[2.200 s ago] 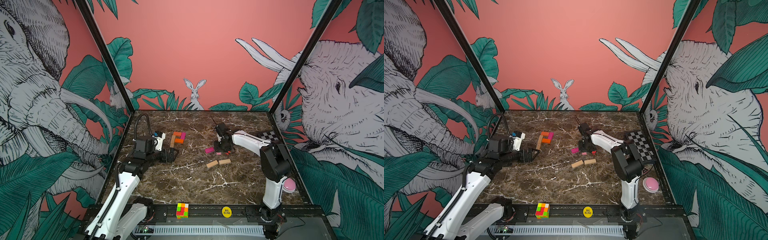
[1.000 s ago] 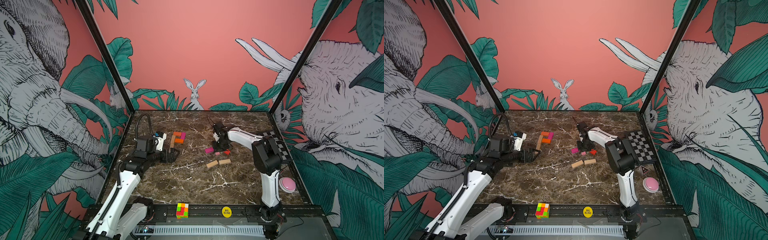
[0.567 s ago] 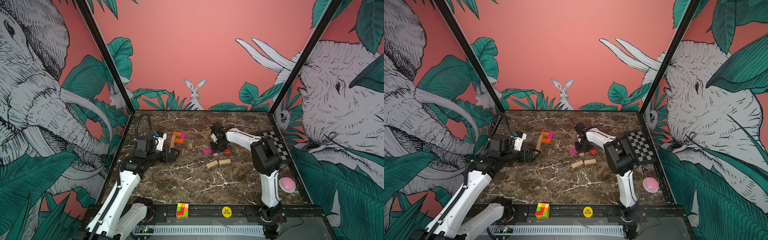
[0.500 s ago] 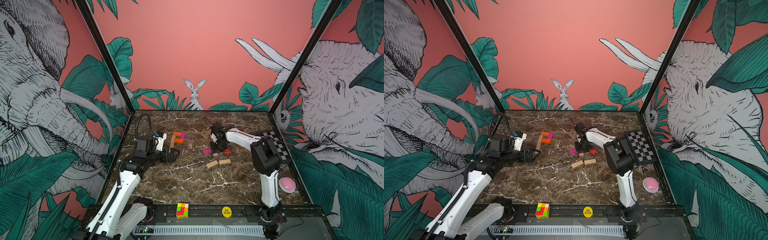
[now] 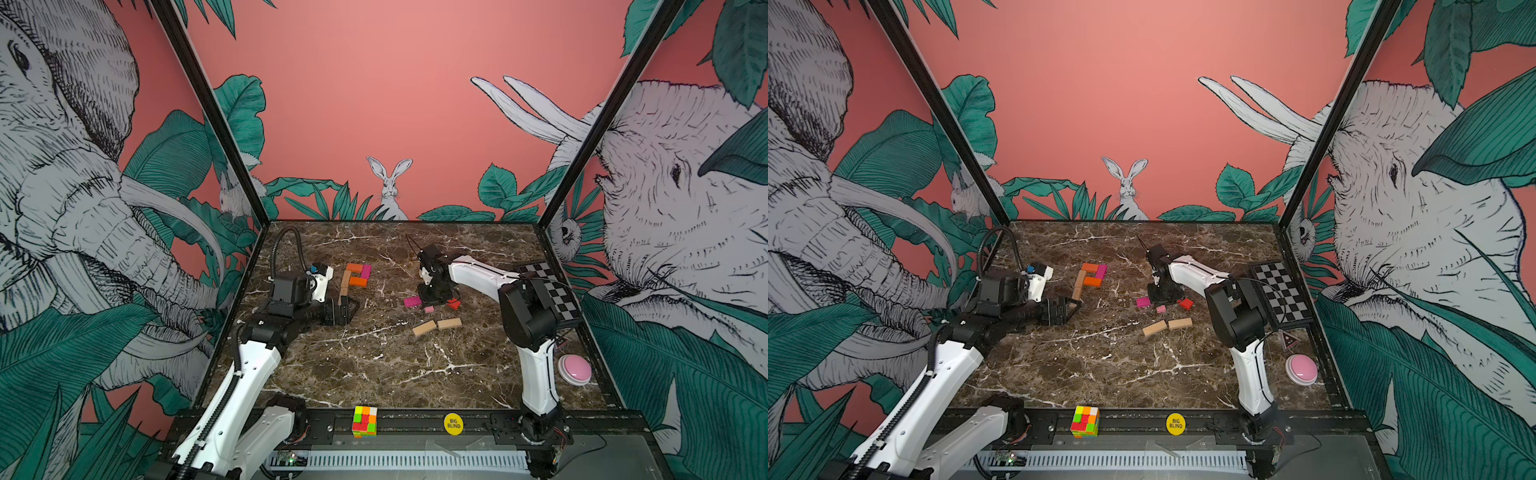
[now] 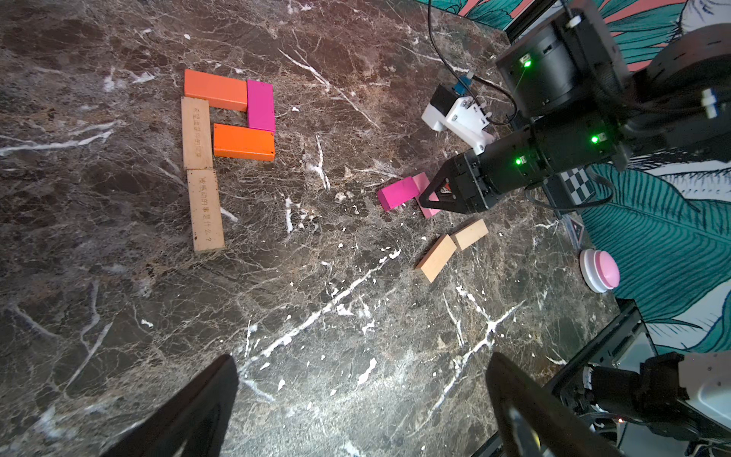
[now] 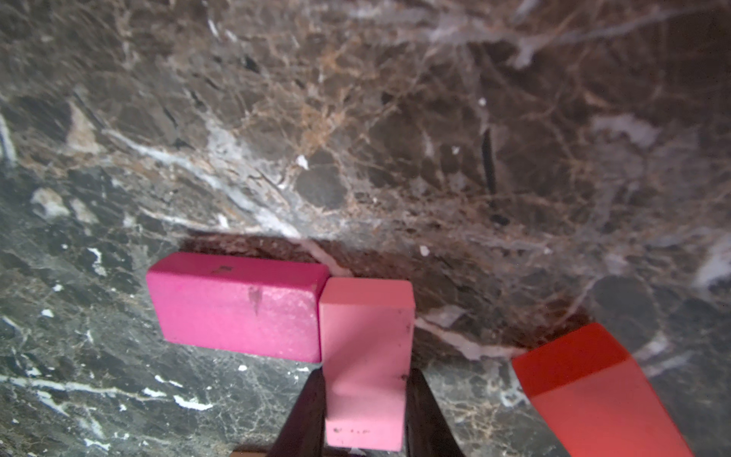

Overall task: Assemble the letter p with building blocks
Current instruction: Assemble the building block at the center of the board.

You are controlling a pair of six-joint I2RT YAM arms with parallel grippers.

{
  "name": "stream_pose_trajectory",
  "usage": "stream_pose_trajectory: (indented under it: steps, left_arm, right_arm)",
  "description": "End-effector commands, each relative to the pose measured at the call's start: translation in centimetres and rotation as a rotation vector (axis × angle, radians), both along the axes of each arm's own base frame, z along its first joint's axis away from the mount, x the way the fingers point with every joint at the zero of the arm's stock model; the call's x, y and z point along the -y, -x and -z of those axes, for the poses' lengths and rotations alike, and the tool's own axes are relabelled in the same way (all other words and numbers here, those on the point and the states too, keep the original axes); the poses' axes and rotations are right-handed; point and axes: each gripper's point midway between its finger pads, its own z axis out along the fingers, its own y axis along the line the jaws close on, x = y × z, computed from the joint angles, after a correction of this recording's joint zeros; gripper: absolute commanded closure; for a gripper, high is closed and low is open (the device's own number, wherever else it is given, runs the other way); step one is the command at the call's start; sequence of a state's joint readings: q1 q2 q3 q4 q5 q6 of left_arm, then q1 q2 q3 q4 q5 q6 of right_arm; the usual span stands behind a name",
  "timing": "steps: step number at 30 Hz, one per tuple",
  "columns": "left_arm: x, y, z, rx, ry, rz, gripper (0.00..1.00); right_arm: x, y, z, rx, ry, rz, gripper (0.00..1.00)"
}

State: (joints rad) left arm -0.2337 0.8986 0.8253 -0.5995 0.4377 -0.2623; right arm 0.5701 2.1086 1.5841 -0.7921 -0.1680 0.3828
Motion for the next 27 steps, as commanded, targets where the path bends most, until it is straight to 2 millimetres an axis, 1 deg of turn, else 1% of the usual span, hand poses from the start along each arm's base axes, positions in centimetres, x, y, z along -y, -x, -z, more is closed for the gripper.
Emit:
stream_pose_trajectory:
  steps: [1, 13, 16, 18, 23, 27]
  left_arm:
    - [0.02, 0.0, 0.09, 0.003, 0.009, 0.001, 0.0]
    - [-0.03, 0.0, 0.09, 0.004, 0.008, -0.002, 0.0]
    - [-0.03, -0.02, 0.1, 0.003, 0.008, -0.002, 0.01]
    - [-0.01, 0.0, 0.13, 0.002, 0.008, 0.0, 0.0]
    - [0.0, -0.01, 0.13, 0.002, 0.009, -0.001, 0.0]
    - [0.0, -0.01, 0.12, 0.002, 0.009, -0.001, 0.0]
  right_arm:
    - [0.95, 1.95, 2.43, -0.088, 0.084, -0.04, 0.86]
    - [0.99, 1.97, 2.76, -0.102, 0.107, -0.083, 0.85]
    - [0.86, 1.91, 2.78, -0.102, 0.103, -0.083, 0.83]
    - [0.82, 1.94, 2.82, -0.104, 0.103, -0.082, 0.8]
    - [0.85, 1.83, 2.82, -0.1, 0.107, -0.079, 0.7]
    - [0.85, 1.74, 2.83, -0.1, 0.107, -0.076, 0.65]
